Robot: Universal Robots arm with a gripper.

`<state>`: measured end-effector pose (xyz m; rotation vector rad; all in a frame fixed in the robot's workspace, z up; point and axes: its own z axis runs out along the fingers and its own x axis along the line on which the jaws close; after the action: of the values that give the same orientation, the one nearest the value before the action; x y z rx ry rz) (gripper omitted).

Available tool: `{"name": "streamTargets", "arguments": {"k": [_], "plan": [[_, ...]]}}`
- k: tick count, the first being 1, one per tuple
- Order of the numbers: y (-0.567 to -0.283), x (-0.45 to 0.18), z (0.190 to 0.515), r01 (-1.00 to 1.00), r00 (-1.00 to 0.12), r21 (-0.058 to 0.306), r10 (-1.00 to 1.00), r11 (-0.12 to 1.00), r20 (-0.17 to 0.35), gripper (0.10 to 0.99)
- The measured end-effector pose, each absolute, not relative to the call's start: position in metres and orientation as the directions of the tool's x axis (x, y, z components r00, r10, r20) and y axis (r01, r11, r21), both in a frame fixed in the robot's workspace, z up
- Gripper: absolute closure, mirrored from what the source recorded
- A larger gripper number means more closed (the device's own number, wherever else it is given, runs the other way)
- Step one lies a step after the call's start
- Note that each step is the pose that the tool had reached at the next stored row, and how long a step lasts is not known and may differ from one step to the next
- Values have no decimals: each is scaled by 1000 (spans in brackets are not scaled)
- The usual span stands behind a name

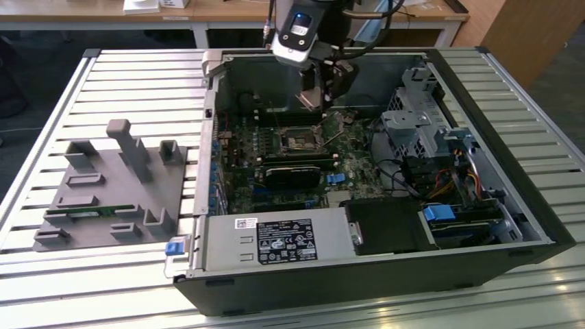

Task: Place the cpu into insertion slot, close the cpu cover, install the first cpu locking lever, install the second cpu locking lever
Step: 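Place the cpu into insertion slot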

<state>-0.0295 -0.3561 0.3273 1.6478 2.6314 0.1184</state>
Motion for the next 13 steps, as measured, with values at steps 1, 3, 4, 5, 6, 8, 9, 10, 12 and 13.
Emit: {"name": "streamTargets", "arguments": {"k": [1,3,4,5,6,8,9,10,12,13], "plan": [[-356,-30,327,898,-434,83,901,432,11,545],[-356,-30,327,900,-430,83,903,427,11,545],[-356,-30,326,901,-428,83,904,426,11,545],[-356,-30,326,901,-428,83,904,425,11,545],[-356,-30,325,901,-427,83,904,425,11,545],[-356,-30,324,902,-425,83,905,423,11,545],[-356,-30,323,903,-424,83,906,422,10,545],[-356,-30,322,904,-422,82,907,420,10,545],[-356,-30,318,912,-405,82,914,403,9,545],[-356,-30,317,919,-389,82,921,387,9,545]]}}
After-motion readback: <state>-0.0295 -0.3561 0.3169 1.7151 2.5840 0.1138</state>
